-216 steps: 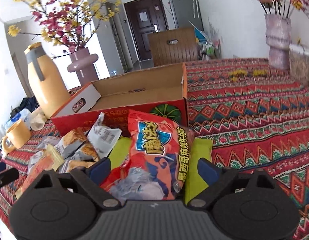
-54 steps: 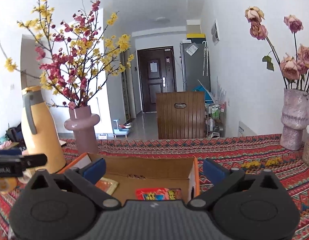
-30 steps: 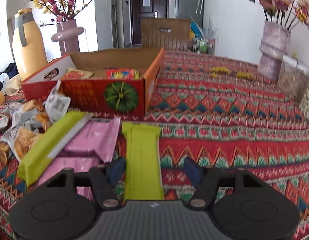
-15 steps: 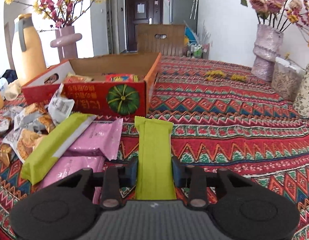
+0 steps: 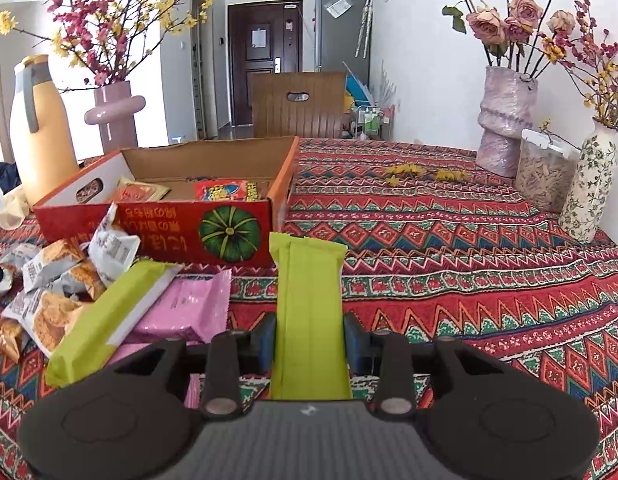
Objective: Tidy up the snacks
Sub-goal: 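Grasp a white biscuit packet with the left tool while the right tool holds the green bar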
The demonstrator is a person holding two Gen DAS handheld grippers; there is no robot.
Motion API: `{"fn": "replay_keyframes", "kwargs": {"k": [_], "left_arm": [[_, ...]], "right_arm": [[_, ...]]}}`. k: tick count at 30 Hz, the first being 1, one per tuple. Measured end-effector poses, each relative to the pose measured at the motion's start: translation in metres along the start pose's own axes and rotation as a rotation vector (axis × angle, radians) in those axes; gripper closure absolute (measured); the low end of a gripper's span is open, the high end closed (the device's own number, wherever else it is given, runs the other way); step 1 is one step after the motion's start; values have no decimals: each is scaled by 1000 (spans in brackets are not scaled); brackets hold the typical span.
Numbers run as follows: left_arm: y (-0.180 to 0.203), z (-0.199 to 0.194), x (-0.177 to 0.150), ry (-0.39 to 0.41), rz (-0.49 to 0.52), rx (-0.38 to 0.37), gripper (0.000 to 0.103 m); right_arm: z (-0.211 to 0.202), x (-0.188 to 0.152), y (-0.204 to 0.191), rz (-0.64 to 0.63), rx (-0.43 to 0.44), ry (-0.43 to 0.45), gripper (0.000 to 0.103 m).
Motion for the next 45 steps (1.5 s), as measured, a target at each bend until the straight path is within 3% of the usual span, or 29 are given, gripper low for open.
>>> {"fn": "replay_keyframes", "kwargs": {"k": [7, 16, 27, 39, 45], "left_arm": [[7, 7, 9, -52, -61, 34, 0], [3, 31, 5, -175, -108, 143, 0], [-3, 21, -4, -214, -126, 171, 1], [6, 3, -11, -181, -88, 140, 28], [5, -4, -16, -165, -84, 135, 33]], "right_arm": [[5, 2, 3, 11, -18, 7, 70], [8, 2, 13, 49, -20, 25, 69], [11, -4, 17, 74, 8, 29, 69], [1, -7, 18, 86, 19, 45, 69], [-7, -7, 14, 79, 32, 57, 69]]}}
Point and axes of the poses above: each gripper's, at about its wrist camera, not at the fingertips, and z roughly the way its jaws point, y to its right, x to its top, the point moved 7 cm from there along z, roughly the way its jaws point, and after that the axes turned 2 degrees about -y, right-handed, at the moved point
